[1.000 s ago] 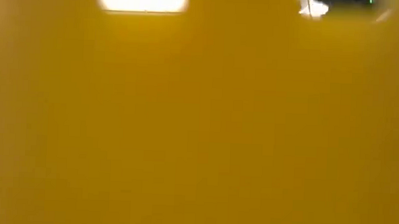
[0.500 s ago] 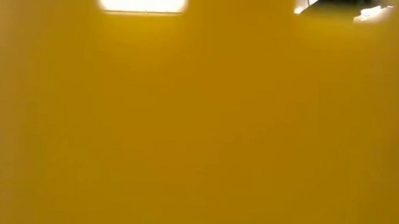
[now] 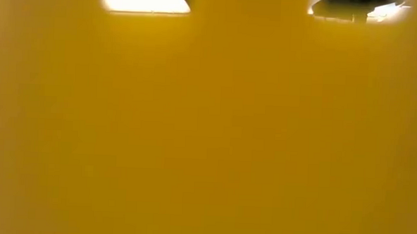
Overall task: Stack baskets on shelf by color
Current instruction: Stack the black bin on top of the black bin on the shelf
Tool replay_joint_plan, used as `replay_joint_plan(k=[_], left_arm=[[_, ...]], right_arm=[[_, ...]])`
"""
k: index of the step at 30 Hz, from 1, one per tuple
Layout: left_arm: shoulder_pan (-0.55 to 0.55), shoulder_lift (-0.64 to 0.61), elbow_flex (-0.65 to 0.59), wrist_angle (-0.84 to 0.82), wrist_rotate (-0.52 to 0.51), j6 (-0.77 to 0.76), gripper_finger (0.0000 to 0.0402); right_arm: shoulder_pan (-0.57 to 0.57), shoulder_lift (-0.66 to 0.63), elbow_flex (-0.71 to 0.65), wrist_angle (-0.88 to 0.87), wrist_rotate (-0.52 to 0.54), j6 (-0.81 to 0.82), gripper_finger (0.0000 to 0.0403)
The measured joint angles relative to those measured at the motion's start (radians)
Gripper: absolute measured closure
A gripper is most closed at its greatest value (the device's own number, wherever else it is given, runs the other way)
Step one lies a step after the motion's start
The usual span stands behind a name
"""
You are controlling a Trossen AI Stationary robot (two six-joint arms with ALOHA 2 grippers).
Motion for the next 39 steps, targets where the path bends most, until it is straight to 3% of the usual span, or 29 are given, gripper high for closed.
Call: replay_joint_plan(k=[4, 10, 18, 25, 35, 39], left_arm=[[-0.022, 0.027, 0.008, -0.025, 0.02, -0.028, 0.0399], [-0.084, 0.026, 0.081, -0.067, 0.133, -0.152, 0.0389], [-0.144, 0.027, 0.112, -0.11, 0.098, -0.163, 0.0397], [-0.091, 0.052, 0.112, -0.207, 0.067, -0.219, 0.0376], [-0.024, 0.061, 0.111, -0.215, 0.073, -0.223, 0.0395], [-0.006, 0.072, 0.111, -0.227, 0.08, -0.252, 0.0365]], right_arm=[[0.0, 0.006, 0.0, 0.004, 0.0, -0.014, 0.0316], [0.0, 0.017, 0.0, 0.02, -0.001, -0.01, 0.0316], [-0.002, 0.084, -0.011, 0.039, -0.006, -0.021, 0.0316], [-0.002, 0.094, -0.011, 0.059, -0.005, -0.014, 0.0316], [-0.002, 0.098, -0.011, 0.081, -0.005, -0.014, 0.0316], [-0.002, 0.1, -0.011, 0.078, -0.005, -0.014, 0.0316]])
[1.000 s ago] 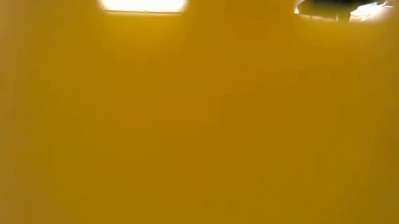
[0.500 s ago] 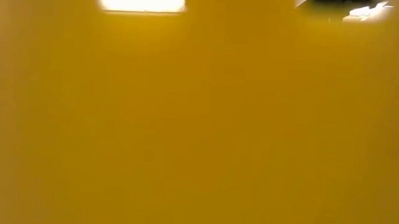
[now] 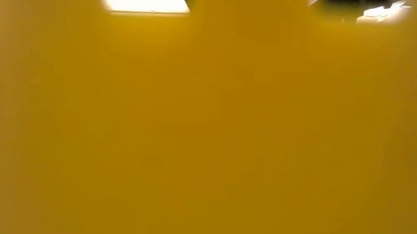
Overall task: Stack baskets on shelf by color
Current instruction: Stack the black bin on top of the black bin on the shelf
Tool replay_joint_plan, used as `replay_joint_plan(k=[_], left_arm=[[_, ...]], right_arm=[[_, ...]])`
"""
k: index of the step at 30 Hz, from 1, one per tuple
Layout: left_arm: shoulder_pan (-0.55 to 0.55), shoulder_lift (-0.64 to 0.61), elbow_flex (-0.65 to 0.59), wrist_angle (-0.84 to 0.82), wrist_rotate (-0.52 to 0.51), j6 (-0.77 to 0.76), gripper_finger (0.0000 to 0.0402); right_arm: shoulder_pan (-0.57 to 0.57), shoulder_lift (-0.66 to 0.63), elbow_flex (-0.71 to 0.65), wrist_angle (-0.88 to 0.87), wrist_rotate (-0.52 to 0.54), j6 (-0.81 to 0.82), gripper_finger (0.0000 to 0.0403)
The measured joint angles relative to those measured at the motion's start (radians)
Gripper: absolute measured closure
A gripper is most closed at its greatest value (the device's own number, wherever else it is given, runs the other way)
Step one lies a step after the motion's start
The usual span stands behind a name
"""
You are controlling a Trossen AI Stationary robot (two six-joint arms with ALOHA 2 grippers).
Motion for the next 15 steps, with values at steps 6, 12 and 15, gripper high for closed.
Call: replay_joint_plan(k=[6, 12, 15], left_arm=[[0.006, 0.023, -0.001, -0.025, 0.001, -0.008, 0.0303], [0.006, 0.028, 0.0, -0.021, 0.001, -0.011, 0.0279], [0.006, 0.028, 0.0, -0.019, 0.002, -0.01, 0.0278]], right_arm=[[0.0, 0.002, 0.0, 0.0, 0.0, 0.0, 0.0316], [0.0, 0.002, 0.0, 0.0, 0.0, 0.0, 0.0316], [0.0, 0.002, 0.0, 0.0, 0.0, 0.0, 0.0316]])
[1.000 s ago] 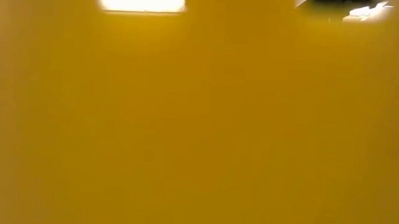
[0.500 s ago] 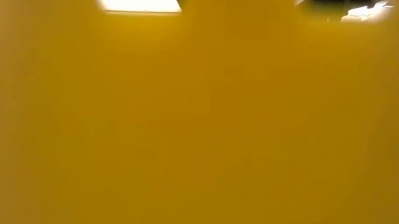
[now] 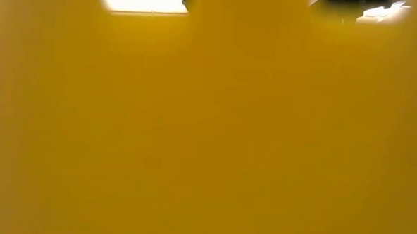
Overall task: Stack baskets on shelf by color
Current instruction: Stack the black bin on top of the black bin on the shelf, then put the top right yellow bin on the shelf
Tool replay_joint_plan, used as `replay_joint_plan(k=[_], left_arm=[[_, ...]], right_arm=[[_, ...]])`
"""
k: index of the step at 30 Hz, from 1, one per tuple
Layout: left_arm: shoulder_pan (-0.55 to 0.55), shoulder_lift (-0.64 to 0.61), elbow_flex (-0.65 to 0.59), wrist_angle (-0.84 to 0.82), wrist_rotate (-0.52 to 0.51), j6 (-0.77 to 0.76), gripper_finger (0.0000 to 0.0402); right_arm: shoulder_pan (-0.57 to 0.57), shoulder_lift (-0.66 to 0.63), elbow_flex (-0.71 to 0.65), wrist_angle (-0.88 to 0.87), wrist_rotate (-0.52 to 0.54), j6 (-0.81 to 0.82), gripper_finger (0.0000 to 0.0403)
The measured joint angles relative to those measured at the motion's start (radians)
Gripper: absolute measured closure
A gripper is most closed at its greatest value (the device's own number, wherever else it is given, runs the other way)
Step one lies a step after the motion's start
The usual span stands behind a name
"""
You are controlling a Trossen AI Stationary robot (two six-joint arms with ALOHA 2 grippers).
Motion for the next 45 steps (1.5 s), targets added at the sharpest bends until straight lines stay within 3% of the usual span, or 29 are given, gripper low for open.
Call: replay_joint_plan(k=[17, 26, 29, 31, 34, 39, 45], left_arm=[[-0.033, 0.037, -0.006, -0.02, -0.003, -0.014, 0.0277], [-0.213, -0.052, -0.006, -0.277, -0.003, -0.142, 0.0277], [-0.297, -0.054, -0.013, -0.349, 0.0, -0.196, 0.0277], [-0.348, -0.056, -0.06, -0.306, 0.014, -0.248, 0.0277], [-0.409, -0.054, -0.17, -0.154, 0.117, -0.309, 0.0277], [-0.476, -0.053, -0.375, 0.117, 0.244, -0.359, 0.0277], [-0.511, -0.053, -0.543, 0.245, 0.314, -0.366, 0.0277]], right_arm=[[0.0, 0.0, 0.0, -0.01, 0.0, -0.004, 0.0316], [0.0, -0.001, 0.0, -0.025, -0.005, -0.037, 0.0316], [0.001, 0.0, 0.0, -0.023, -0.098, -0.08, 0.0316], [0.001, 0.0, 0.0, -0.016, -0.179, -0.11, 0.0316], [0.002, 0.0, 0.0, 0.027, -0.239, -0.136, 0.0316], [0.002, 0.0, 0.001, 0.053, -0.238, -0.132, 0.0316], [0.002, 0.0, 0.001, 0.087, -0.238, -0.152, 0.0316]])
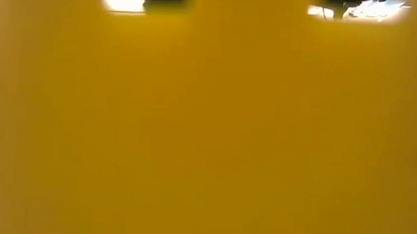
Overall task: Stack baskets on shelf by color
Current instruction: Put the top right yellow bin on the shelf
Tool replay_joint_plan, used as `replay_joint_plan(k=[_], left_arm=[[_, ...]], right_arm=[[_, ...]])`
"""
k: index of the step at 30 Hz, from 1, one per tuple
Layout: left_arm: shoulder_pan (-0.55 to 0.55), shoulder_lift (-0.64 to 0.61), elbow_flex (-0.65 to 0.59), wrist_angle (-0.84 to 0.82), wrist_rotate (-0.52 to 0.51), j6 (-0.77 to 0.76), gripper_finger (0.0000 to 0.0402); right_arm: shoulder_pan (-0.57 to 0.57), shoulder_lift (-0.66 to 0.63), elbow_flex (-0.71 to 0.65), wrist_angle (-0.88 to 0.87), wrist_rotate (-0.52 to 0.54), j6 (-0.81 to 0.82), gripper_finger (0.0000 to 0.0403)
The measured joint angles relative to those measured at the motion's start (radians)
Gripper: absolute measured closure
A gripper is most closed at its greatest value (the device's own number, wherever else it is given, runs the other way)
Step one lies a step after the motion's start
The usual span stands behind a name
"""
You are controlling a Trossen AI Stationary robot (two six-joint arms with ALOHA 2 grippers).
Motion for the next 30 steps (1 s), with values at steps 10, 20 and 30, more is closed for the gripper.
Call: replay_joint_plan(k=[10, 20, 30], left_arm=[[-0.023, 0.0, -0.149, 0.167, -0.002, -0.171, 0.0277], [-0.011, 0.01, -0.186, 0.161, -0.052, -0.219, 0.0288], [0.096, 0.01, -0.181, 0.27, -0.103, -0.35, 0.0393]], right_arm=[[0.0, 0.001, 0.0, 0.01, 0.0, -0.005, 0.0316], [0.0, 0.0, 0.0, 0.006, -0.001, -0.004, 0.0316], [0.0, 0.0, 0.0, 0.007, -0.001, 0.032, 0.0316]])
